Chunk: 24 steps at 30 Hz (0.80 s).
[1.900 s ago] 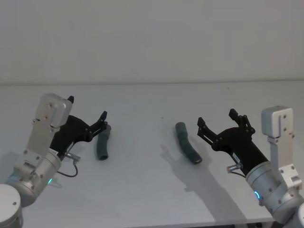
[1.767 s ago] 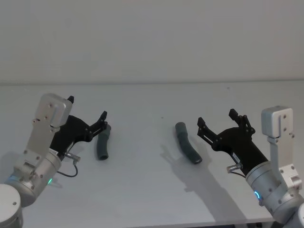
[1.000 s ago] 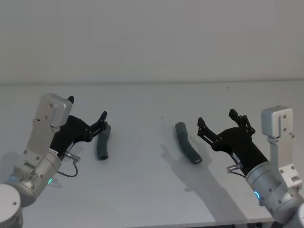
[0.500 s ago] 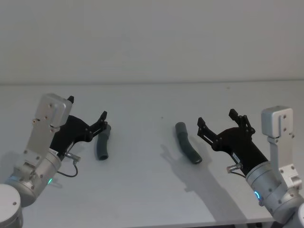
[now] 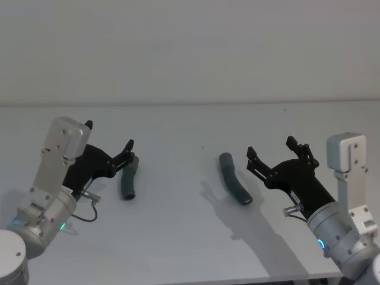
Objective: Use both hands to pick up one end of the pipe from the table, align the ends, and insert them.
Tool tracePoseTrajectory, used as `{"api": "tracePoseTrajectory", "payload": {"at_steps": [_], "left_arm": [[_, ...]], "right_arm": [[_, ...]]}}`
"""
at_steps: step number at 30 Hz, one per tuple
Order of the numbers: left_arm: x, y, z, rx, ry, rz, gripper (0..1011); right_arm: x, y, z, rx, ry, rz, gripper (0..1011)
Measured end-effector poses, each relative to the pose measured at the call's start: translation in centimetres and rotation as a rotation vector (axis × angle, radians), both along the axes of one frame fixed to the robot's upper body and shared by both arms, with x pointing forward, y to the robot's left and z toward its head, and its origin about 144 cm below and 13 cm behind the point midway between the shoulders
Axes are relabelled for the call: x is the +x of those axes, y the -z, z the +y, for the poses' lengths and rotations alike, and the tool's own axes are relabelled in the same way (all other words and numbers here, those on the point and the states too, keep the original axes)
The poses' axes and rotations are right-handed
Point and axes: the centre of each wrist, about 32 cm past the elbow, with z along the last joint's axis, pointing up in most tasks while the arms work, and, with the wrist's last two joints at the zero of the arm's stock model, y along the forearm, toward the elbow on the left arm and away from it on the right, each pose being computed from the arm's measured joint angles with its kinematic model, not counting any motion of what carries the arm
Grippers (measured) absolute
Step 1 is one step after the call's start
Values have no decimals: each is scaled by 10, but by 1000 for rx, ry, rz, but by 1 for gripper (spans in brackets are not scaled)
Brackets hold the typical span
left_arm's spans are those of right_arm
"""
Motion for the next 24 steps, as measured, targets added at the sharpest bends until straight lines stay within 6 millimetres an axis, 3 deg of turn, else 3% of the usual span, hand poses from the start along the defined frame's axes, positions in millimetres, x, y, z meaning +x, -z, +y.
{"api": "tracePoseTrajectory", "payload": {"at_steps": [24], "left_arm": [[-4,-31,-14,57,-26,262,1001]], "right_arm": [[0,0,0,0,0,0,1005]]}}
